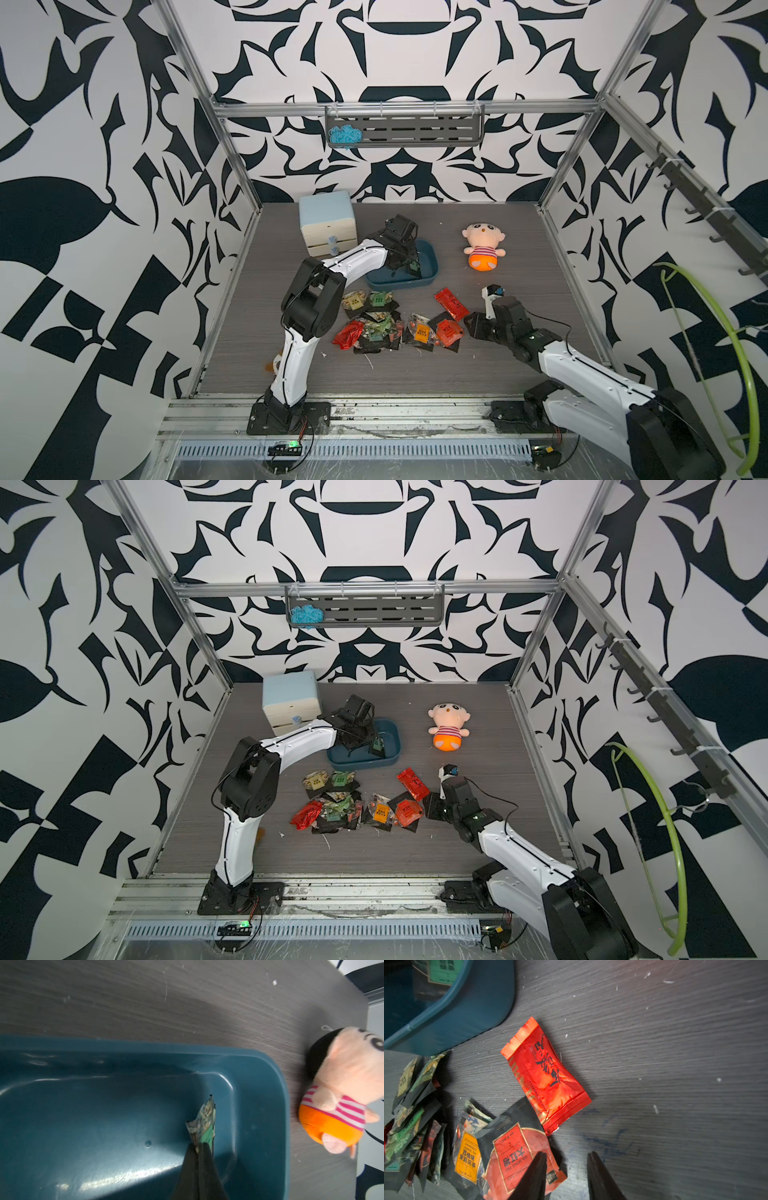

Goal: Put the tea bags into the storage box
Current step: Place the tea bag in the storage box, then pick up the tea bag from the center of the board.

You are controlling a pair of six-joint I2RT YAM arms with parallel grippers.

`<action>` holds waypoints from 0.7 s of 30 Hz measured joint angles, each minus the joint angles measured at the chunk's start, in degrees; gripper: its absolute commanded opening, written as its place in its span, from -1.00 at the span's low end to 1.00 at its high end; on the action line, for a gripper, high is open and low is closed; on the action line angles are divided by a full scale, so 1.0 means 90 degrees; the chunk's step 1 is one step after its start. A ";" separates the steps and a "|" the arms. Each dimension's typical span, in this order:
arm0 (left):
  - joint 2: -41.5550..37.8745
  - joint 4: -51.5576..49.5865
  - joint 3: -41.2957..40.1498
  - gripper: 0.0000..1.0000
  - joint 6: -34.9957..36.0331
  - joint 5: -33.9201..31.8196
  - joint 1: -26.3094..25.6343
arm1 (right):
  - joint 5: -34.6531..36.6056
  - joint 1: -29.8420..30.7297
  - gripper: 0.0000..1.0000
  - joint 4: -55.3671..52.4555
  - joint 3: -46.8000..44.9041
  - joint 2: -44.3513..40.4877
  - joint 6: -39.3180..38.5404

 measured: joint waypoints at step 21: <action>-0.3985 0.0005 -0.2873 0.27 0.0143 0.0372 -0.0172 | -0.0233 0.0000 -0.26 0.0119 0.0046 0.0051 -0.0114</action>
